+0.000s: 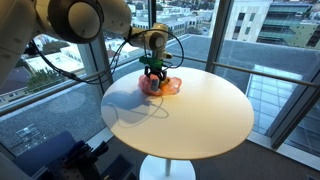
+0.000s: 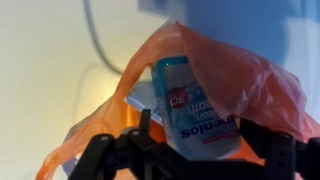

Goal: Put the blue and and white container in the plastic bag.

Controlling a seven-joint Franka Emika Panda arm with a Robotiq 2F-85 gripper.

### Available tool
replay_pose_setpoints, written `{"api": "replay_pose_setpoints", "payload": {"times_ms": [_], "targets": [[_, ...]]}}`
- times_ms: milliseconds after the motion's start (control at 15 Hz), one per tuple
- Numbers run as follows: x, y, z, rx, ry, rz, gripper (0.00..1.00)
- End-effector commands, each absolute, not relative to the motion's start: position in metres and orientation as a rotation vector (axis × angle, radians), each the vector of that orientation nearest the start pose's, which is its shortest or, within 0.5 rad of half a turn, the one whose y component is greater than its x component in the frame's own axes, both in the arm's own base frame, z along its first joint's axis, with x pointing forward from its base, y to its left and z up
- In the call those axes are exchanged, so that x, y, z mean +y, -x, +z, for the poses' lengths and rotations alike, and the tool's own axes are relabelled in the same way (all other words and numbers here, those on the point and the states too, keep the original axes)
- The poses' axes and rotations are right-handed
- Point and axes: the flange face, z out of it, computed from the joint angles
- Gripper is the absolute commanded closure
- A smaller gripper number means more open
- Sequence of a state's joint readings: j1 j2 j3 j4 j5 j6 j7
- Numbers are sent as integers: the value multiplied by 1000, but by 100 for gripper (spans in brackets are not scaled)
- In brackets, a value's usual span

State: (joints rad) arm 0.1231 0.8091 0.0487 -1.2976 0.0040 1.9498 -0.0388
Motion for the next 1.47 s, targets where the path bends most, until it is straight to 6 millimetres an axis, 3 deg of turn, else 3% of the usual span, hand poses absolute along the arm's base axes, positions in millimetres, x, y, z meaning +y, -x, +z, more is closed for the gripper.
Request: {"api": "replay_pose_setpoints", "payload": {"times_ms": [0, 467, 800, 1067, 1400], "targets": [[113, -727, 257, -321, 3118, 221, 0], [76, -734, 280, -228, 3155, 129, 0], [43, -728, 302, -117, 3138, 133, 0], [19, -711, 324, -16, 3125, 167, 0], [-8, -677, 362, 99, 3123, 168, 0]]}}
